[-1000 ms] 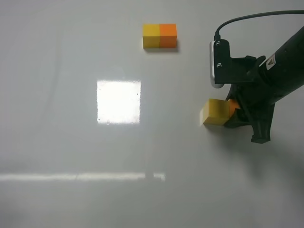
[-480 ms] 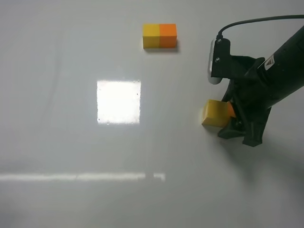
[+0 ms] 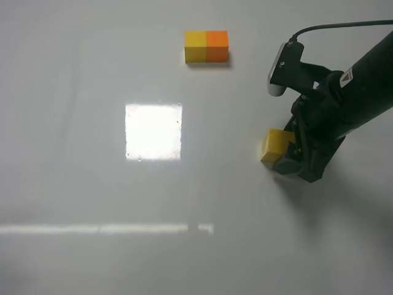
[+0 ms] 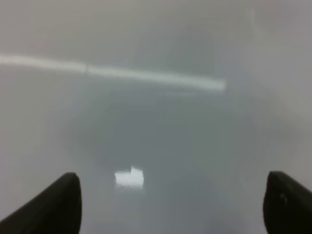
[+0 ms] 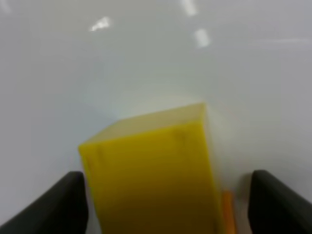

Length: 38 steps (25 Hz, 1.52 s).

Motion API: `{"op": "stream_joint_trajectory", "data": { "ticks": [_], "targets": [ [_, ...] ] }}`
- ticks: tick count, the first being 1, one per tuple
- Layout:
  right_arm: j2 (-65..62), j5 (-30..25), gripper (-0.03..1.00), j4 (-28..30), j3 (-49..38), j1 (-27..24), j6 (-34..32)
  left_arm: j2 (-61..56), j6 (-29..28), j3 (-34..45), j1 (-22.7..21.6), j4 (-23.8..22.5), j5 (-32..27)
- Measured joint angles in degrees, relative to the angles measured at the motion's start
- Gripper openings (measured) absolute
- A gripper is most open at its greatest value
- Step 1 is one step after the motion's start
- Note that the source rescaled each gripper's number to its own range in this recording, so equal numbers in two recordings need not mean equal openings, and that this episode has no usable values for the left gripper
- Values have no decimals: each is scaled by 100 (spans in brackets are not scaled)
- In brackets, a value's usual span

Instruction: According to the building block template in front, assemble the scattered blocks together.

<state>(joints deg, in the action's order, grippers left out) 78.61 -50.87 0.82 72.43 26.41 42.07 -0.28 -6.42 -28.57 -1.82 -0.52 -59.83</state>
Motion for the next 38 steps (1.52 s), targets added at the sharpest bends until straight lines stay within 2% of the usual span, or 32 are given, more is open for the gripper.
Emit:
{"op": "stream_joint_trajectory", "data": {
  "ticks": [6, 8, 10, 13, 18, 23, 27, 33, 38],
  "targets": [
    [77, 18, 56, 226, 0, 29, -137, 0, 0, 0, 0, 0, 0],
    [77, 18, 51, 330, 0, 38, -221, 0, 0, 0, 0, 0, 0],
    [77, 12, 36, 414, 0, 38, -251, 0, 0, 0, 0, 0, 0],
    [87, -22, 3, 463, 0, 38, -290, 0, 0, 0, 0, 0, 0],
    [97, -36, 3, 457, 29, 38, -326, 0, 0, 0, 0, 0, 0],
    [167, -292, 3, 535, 228, 169, -236, 0, 0, 0, 0, 0, 0],
    [184, -389, 3, 902, 565, 818, -244, 0, 0, 0, 0, 0, 0],
    [474, -533, 3, 1554, 1162, 1749, -618, 0, 0, 0, 0, 0, 0],
    [1075, -599, 2, 1770, 1557, 1960, -690, 0, 0, 0, 0, 0, 0]
  ]
}}
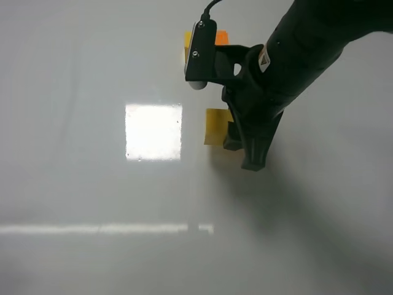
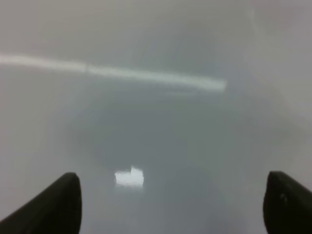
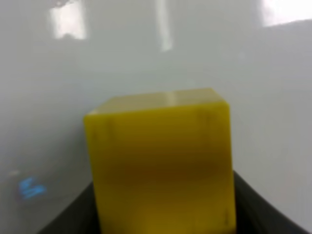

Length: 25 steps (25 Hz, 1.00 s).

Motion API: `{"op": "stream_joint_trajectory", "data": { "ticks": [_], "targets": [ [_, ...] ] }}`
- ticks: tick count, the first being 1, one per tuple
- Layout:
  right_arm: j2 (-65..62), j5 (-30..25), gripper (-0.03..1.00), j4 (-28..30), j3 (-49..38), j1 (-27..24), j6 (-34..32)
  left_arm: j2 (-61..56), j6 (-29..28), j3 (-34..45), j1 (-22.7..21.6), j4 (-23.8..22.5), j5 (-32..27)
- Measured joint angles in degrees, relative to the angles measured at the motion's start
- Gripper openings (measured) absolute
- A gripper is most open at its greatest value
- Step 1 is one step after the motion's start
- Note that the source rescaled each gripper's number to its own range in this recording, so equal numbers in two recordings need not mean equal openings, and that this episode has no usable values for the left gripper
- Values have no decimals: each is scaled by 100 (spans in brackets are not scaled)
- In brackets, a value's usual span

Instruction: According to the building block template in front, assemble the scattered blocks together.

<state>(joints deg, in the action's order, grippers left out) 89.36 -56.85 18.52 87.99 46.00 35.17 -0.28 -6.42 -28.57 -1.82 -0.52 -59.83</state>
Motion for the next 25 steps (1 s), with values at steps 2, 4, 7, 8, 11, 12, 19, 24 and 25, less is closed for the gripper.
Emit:
{"op": "stream_joint_trajectory", "data": {
  "ticks": [2, 4, 7, 8, 11, 12, 19, 24, 25],
  "targets": [
    [172, 0, 2, 30, 33, 0, 20, 0, 0, 0, 0, 0, 0],
    [305, 0, 2, 30, 39, 5, 53, 0, 0, 0, 0, 0, 0],
    [434, -16, 2, 30, 83, 24, 66, 0, 0, 0, 0, 0, 0],
    [466, -30, 2, 30, 101, 24, 66, 0, 0, 0, 0, 0, 0],
    [484, -42, 2, 30, 120, 24, 66, 0, 0, 0, 0, 0, 0],
    [484, -46, 2, 30, 120, 24, 66, 0, 0, 0, 0, 0, 0],
    [491, -67, 2, 30, 137, 30, 170, 0, 0, 0, 0, 0, 0],
    [521, -75, 2, 68, 137, 102, 340, 0, 0, 0, 0, 0, 0],
    [521, -75, 2, 68, 137, 107, 345, 0, 0, 0, 0, 0, 0]
  ]
}}
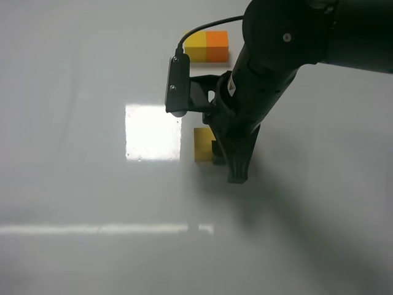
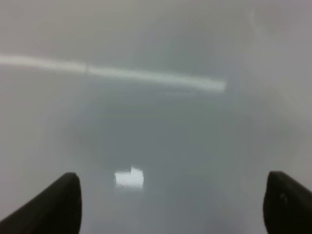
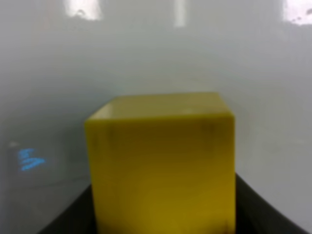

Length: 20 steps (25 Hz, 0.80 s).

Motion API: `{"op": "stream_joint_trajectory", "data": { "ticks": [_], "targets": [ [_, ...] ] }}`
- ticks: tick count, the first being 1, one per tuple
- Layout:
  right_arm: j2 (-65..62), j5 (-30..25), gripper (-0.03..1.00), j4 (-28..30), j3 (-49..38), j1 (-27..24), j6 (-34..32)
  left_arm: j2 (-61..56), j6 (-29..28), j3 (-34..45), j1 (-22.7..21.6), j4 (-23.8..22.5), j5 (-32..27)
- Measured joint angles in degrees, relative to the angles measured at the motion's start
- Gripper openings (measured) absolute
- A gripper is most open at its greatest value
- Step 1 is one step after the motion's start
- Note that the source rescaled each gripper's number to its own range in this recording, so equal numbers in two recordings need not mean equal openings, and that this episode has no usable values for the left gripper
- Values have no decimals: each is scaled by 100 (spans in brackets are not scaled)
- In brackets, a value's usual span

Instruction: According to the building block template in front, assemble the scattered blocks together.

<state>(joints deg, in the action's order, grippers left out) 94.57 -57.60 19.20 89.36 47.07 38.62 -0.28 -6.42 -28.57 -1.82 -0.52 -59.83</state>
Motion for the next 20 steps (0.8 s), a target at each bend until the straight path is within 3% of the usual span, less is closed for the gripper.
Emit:
{"op": "stream_joint_trajectory", "data": {
  "ticks": [4, 6, 9, 12, 15, 20],
  "targets": [
    [0, 0, 2, 0, 0, 0, 0, 0, 18, 0, 0, 0, 0],
    [-6, 0, 9, -16, 0, 0, 0, 0, 24, 0, 0, 0, -10],
    [-55, 11, 45, -64, 0, 7, 0, 0, 24, 0, 0, 0, -5],
    [-184, 4, 71, -82, 0, 19, -7, 0, 24, 0, 0, 0, -5],
    [-409, -62, 80, -101, 0, 91, -96, 0, 24, 0, 0, 0, -5],
    [-878, -195, 83, -145, 0, 128, -414, 0, 24, 0, 0, 0, -11]
  ]
}}
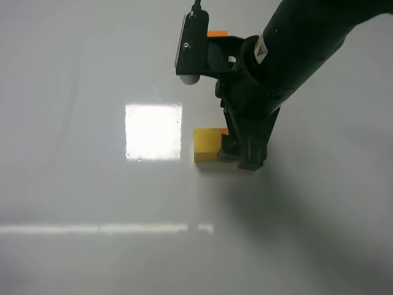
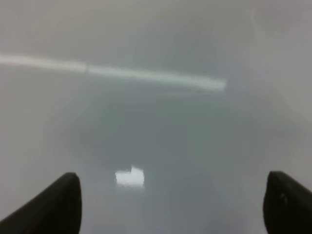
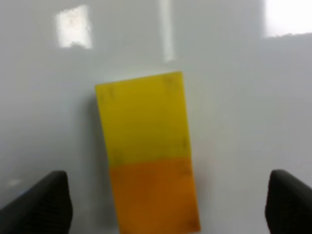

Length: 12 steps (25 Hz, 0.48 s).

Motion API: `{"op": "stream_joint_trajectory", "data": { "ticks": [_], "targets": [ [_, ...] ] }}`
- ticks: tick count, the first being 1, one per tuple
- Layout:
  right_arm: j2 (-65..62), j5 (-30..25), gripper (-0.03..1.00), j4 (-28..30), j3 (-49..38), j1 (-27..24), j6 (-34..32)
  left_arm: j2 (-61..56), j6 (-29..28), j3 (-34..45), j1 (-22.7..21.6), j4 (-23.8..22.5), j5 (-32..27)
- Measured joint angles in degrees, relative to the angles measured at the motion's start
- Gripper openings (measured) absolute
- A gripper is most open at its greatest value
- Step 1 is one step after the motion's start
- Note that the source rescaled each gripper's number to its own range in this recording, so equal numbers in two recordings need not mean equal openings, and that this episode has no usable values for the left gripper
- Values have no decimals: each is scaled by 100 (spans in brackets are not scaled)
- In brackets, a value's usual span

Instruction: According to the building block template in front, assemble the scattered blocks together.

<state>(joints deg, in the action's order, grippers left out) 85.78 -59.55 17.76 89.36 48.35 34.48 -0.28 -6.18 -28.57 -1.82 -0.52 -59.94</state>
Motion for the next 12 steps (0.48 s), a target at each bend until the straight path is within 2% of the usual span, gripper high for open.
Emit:
{"op": "stream_joint_trajectory", "data": {
  "ticks": [3, 6, 9, 12],
  "targets": [
    [-295, -19, 84, 18, 0, 0, -272, 0, -5, 0, 0, 0, 0],
    [-517, -39, 84, -24, 0, -249, -498, 0, -5, 0, 0, 0, 0],
    [-621, -303, 84, -196, 0, -944, -659, 0, -5, 0, 0, 0, 5],
    [-737, -530, 84, -640, -11, -1797, -849, 0, -5, 0, 0, 0, 5]
  ]
}}
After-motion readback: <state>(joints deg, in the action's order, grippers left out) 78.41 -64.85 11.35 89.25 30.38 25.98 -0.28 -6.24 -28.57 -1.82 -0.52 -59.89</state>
